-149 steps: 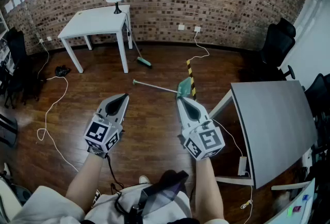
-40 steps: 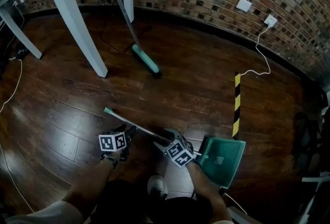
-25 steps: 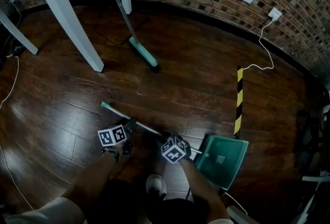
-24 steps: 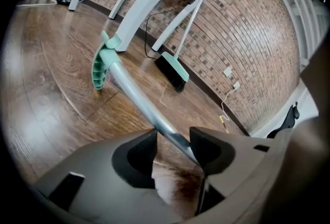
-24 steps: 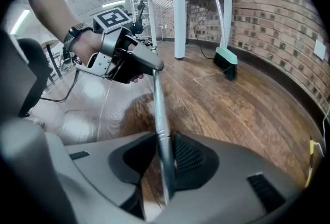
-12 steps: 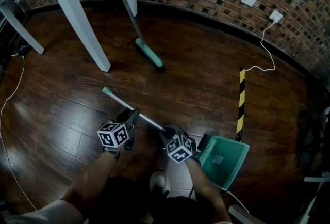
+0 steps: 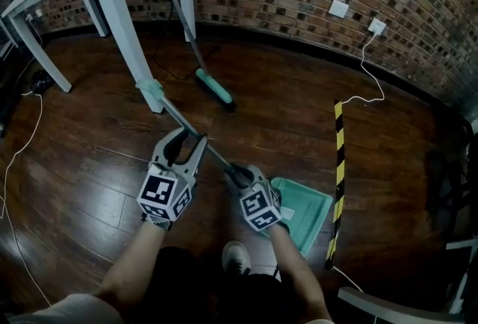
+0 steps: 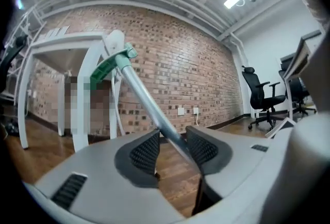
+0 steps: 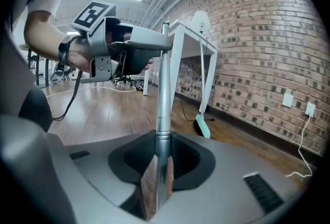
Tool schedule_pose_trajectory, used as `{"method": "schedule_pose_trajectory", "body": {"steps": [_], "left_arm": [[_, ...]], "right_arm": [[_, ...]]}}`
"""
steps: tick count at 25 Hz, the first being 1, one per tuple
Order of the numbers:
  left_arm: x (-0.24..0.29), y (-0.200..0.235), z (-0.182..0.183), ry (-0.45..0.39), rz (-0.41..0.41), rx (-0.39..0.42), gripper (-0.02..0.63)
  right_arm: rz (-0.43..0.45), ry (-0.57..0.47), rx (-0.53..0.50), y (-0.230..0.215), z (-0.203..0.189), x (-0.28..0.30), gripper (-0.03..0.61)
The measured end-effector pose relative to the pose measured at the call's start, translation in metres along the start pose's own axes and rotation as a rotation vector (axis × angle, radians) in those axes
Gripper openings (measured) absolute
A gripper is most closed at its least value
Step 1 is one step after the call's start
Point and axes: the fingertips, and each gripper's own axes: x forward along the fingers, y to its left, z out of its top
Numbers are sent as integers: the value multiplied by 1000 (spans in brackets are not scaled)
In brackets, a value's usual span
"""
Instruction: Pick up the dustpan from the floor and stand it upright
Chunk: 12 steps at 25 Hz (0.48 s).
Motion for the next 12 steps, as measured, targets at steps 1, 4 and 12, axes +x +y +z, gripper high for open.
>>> {"method": "schedule_pose_trajectory", "body": {"steps": [1,4,12], "left_arm": [[-3,-8,17,-21,-8,41,177],[-9,-42,64,-31,-63,166,144],[-22,-92,104,-43,-157,265,107]], "right_arm": [[-2,-28,12,1,10,-4,89],[-11,-122,54,1,40,-13,91],[-12,-200,105,8,73,-11,89]]}}
